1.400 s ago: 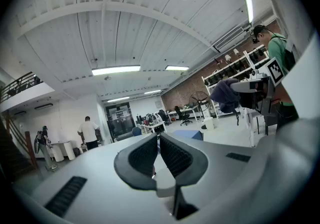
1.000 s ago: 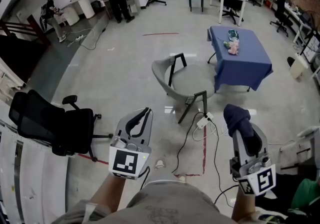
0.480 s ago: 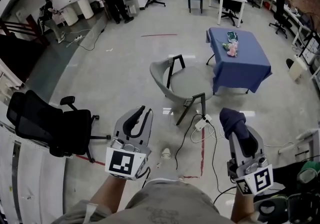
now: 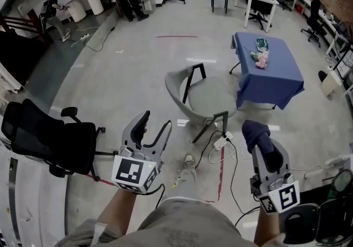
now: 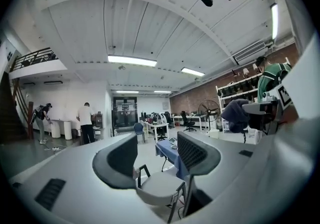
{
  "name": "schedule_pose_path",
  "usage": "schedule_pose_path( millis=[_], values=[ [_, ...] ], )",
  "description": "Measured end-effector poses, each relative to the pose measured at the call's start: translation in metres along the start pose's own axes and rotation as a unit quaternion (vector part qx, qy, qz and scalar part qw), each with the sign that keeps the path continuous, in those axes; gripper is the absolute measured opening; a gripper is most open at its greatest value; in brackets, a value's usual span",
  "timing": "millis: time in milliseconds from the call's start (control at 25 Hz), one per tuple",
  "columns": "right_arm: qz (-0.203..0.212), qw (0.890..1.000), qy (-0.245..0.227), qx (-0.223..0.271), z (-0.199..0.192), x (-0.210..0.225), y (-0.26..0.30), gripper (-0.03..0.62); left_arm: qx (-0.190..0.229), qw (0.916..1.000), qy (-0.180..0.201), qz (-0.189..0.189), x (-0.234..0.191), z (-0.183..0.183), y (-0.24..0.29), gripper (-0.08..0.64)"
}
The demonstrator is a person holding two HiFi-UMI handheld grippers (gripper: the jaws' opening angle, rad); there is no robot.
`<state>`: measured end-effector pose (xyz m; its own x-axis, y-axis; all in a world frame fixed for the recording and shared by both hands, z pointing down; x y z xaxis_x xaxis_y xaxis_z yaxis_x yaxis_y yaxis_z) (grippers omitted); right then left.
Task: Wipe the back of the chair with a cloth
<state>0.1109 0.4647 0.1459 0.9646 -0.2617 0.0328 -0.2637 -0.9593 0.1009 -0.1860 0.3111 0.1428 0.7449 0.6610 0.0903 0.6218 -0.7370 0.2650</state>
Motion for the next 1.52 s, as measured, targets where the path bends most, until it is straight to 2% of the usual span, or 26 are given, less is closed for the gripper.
schedule_pose_path(
  millis=[160,400,680,880,1160,1520],
  values=[
    [-0.001,1.0,0.003,-0.018,0.001,0.03,0.042,0.138,-0.013,0.9999,-0.009,0.0,-0.018,0.005,0.046,0.258],
    [0.002,0.999,0.012,-0.044,-0.001,0.07,0.118,0.138,-0.06,0.9976,-0.033,-0.008,-0.054,-0.002,0.114,0.259],
    [0.005,0.998,0.019,-0.063,-0.014,0.115,0.218,0.138,-0.107,0.9934,-0.041,0.005,-0.103,-0.015,0.191,0.261],
    [0.016,0.996,0.025,-0.084,-0.036,0.144,0.292,0.138,-0.14,0.989,-0.046,0.008,-0.134,-0.031,0.244,0.261],
    [0.044,0.995,0.036,-0.088,-0.07,0.166,0.388,0.138,-0.184,0.9808,-0.064,-0.002,-0.167,-0.061,0.298,0.261],
    [0.087,0.982,0.05,-0.162,-0.141,0.19,0.469,0.138,-0.242,0.9662,-0.089,0.005,-0.178,-0.11,0.34,0.261]
  ],
)
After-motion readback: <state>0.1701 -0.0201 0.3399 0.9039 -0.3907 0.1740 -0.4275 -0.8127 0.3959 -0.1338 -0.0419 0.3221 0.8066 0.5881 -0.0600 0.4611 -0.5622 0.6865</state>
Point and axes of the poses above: the fingertips, and each gripper's own axes: y forward along the fingers, x to its right, z out of its top, the point moved 7 cm from there along -y, backward along the fingers, and after that the axes turned 12 degrees about -x, right-handed, at the moved point
